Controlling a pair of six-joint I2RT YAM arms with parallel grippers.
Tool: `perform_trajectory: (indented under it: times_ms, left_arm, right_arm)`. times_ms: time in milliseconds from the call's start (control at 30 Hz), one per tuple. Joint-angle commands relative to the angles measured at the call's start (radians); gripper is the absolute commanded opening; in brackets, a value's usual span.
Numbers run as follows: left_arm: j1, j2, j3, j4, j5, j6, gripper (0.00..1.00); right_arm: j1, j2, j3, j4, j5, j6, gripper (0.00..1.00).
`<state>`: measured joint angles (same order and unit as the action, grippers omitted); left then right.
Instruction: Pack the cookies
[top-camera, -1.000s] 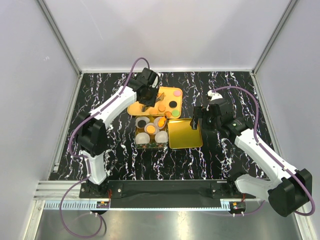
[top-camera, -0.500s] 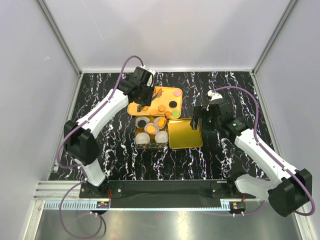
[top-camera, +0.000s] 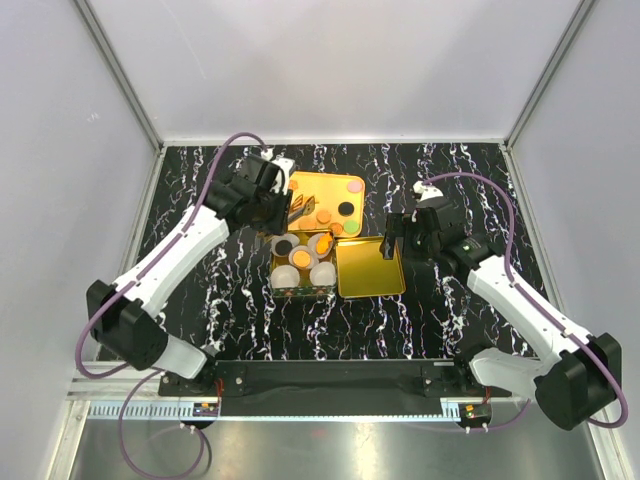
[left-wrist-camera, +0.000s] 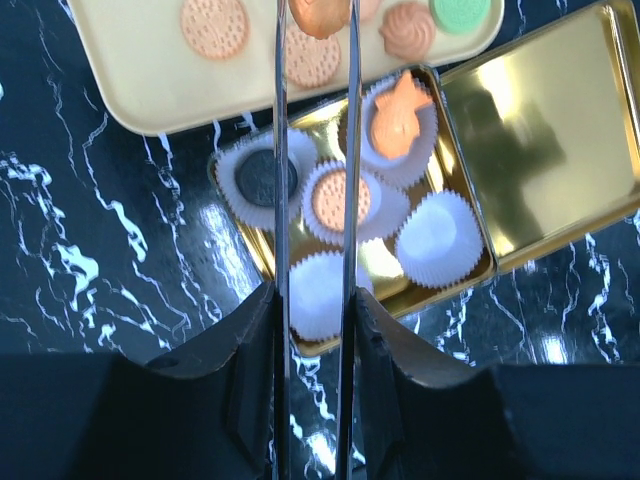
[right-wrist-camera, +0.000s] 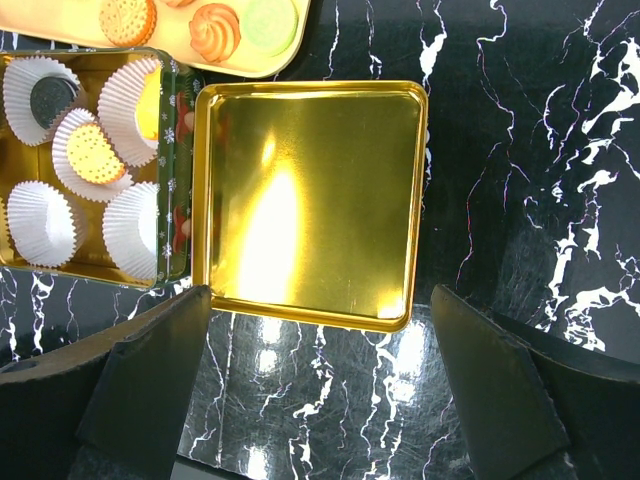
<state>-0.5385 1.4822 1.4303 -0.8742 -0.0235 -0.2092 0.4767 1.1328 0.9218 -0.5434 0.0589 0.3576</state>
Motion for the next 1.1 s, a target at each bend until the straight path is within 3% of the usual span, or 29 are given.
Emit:
perform_trajectory:
  times_ms: [0, 567, 1067]
  left_arm:
    - [-0.008, -0.088, -0.033, 0.006, 0.06, 0.013, 0.28]
    - [-0.095, -0.315, -0.238, -0.031, 0.131, -0.01, 0.29]
    - [-0.207, -0.366, -0.372, -0.029, 0.128, -0.076, 0.3]
  right_arm:
    - [-0.003, 0.005, 0.028, 0.025, 0.007, -0.016, 1.0]
    - [-0.003, 0.03, 0.037, 0.008, 0.048, -0.017, 1.0]
    - [-0.003, 0.025, 0.034, 0.01, 0.042, -0.017, 1.0]
